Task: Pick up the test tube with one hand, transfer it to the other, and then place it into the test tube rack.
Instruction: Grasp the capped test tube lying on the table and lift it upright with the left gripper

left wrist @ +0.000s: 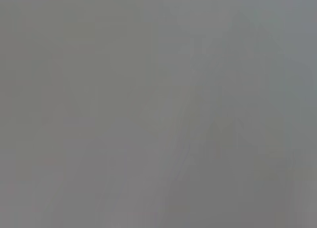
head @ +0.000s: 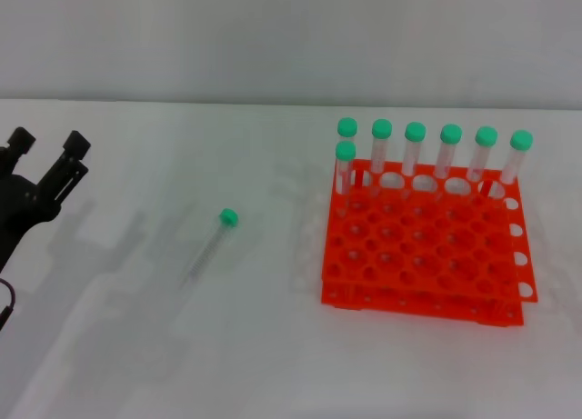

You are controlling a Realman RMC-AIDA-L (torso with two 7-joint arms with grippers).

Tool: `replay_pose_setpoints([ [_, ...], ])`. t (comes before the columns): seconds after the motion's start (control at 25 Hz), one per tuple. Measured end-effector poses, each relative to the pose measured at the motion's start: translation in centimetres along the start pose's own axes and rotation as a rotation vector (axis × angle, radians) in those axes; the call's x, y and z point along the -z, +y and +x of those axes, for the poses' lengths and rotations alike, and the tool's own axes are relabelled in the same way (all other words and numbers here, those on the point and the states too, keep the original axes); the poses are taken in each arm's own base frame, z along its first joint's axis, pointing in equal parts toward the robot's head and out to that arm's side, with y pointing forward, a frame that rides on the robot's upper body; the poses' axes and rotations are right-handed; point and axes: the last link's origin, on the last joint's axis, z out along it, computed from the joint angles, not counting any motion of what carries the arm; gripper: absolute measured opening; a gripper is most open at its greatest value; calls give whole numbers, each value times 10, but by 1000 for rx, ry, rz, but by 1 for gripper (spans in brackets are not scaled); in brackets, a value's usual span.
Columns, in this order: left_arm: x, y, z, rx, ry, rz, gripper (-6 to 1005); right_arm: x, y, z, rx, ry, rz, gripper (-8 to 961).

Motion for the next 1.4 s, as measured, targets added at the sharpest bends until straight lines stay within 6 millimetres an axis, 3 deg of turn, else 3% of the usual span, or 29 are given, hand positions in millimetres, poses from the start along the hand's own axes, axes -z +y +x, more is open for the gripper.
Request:
replay_pose_setpoints([
  [0.12,-1,-6,6,26,-35,-31,893,1,0,0,0,2,2,860],
  [0.36,-11,-32,37,104,-173,-76,893,-1,-3,-1,5,-7,16,859],
  [0.64,-39,-49,85,189,-473,-56,892,-2,-8,-4,13,-22,47,857],
  [0.8,-65,-47,101,225,-694,-30,891,-1,-13,-6,19,-33,73,856],
  [0.92,-76,-44,104,234,-810,-11,891,1,-18,-8,35,-42,100,856],
  [0.96,-88,-39,104,239,-935,9,891,1,-20,-9,42,-45,109,855],
  [1.08,-104,-28,103,205,-1099,32,890,3,-24,-10,69,-50,136,855],
  [1.4,-134,0,101,75,-1310,8,889,3,-27,-11,114,-49,153,853],
])
